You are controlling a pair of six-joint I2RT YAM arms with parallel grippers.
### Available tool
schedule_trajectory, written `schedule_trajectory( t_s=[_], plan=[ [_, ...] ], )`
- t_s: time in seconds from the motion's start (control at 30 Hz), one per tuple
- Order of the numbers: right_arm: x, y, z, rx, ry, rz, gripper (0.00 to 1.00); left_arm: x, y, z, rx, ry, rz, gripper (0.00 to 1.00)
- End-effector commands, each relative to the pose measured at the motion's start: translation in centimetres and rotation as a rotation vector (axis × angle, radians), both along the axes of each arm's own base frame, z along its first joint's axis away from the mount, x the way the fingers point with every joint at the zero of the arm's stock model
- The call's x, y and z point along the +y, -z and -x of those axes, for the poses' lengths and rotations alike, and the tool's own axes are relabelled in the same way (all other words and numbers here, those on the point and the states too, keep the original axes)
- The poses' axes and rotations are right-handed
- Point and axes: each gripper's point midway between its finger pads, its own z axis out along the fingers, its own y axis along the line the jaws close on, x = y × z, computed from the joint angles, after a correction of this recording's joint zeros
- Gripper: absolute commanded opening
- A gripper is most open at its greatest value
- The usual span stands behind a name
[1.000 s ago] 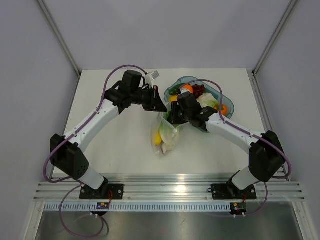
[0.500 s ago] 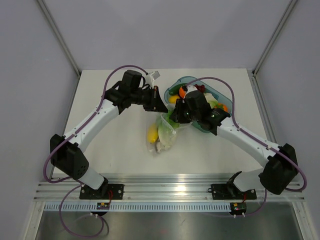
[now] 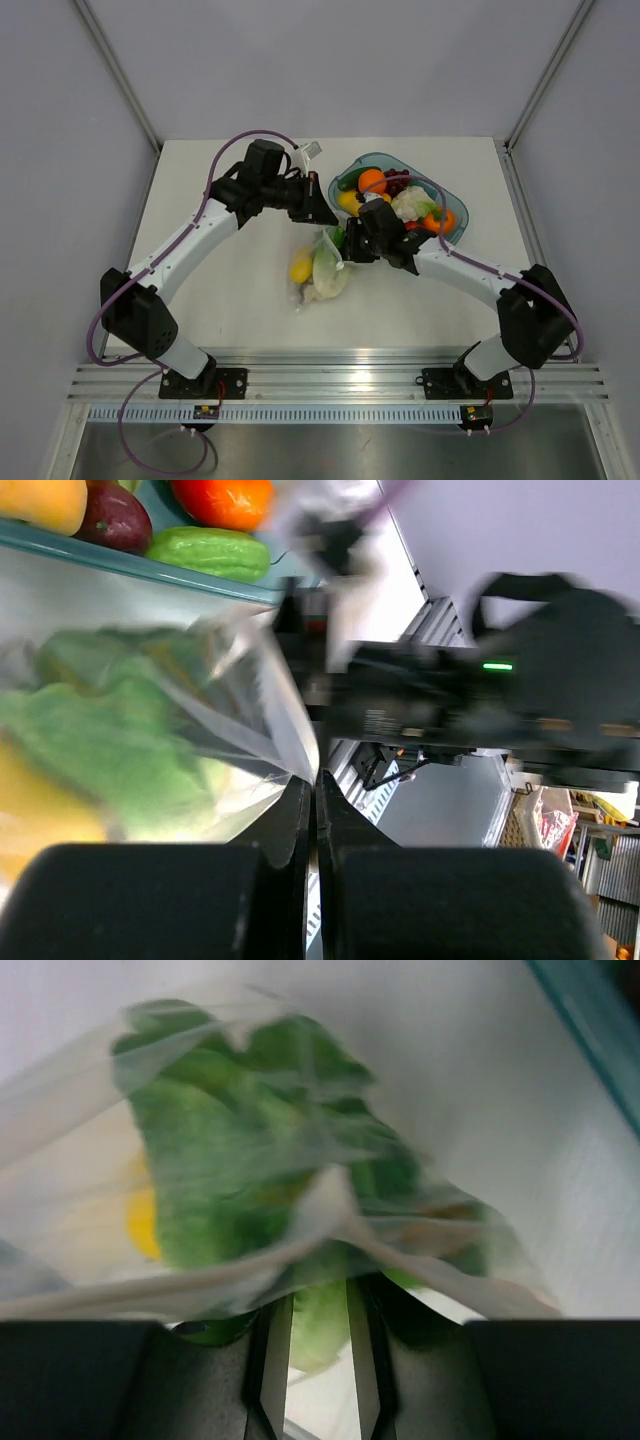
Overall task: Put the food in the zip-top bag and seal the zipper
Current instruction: Adjust the fake vegetable in the zipper food storage bag.
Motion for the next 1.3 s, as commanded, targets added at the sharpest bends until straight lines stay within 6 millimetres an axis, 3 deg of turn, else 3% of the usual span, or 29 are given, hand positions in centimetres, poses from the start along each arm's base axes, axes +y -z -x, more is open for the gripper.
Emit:
schedule_trajectory(
  t_s=[0.0,0.17,0.27,0.3,0.37,0.4,0.53,0.57,0.63,0.77,0.83,0.93,1.27],
  plan=[
    [2.6,2.2,0.5,0.046,-0.058,-0.047,0.34,-1.4,-5.6,0.5,-0.12,0.076,0.148,0.0],
    [3.0,-0.1,0.6,0.005,-0.07,-0.077,0.34,-1.6,-4.8,0.3,-0.104,0.075,0.137,0.0],
    [2.2,-2.7,1.0,-0.045,-0.068,-0.099,0.35,-1.5,-3.8,0.1,-0.09,0.062,0.118,0.0],
    [2.0,-4.5,1.3,-0.078,-0.068,-0.128,0.35,-1.5,-3.5,0.0,-0.088,0.058,0.109,0.0],
    [1.3,-5.9,1.6,-0.105,-0.051,-0.14,0.36,-1.3,-2.6,-0.2,-0.075,0.048,0.081,0.0],
    [0.8,-7.6,1.9,-0.138,-0.045,-0.163,0.36,-1.2,-2.3,-0.3,-0.072,0.041,0.072,0.0],
    [-1.8,-10.1,2.1,-0.203,0.039,-0.141,0.38,-1.0,-1.8,-0.4,-0.069,0.028,0.053,0.0],
    [-2.4,-10.4,2.2,-0.215,0.053,-0.132,0.39,-1.0,-1.7,-0.4,-0.068,0.026,0.051,0.0],
    [-4.3,-10.7,2.2,-0.238,0.108,-0.087,0.5,-0.9,-1.8,-0.3,-0.072,0.024,0.051,0.0],
    [-7.0,-9.9,2.1,-0.217,0.172,-0.061,0.68,-0.8,-1.8,-0.1,-0.071,0.021,0.052,0.0],
    [-7.8,-9.0,2.4,-0.193,0.187,-0.063,0.69,-0.6,-1.9,-0.1,-0.076,0.014,0.051,0.0],
    [-9.2,-9.3,2.4,-0.204,0.222,-0.072,0.7,-0.4,-1.9,0.0,-0.08,0.001,0.042,0.0],
    [-13.7,-12.5,1.1,-0.305,0.342,-0.022,0.7,1.4,-2.0,-0.4,-0.107,-0.089,-0.013,0.0]
  ],
)
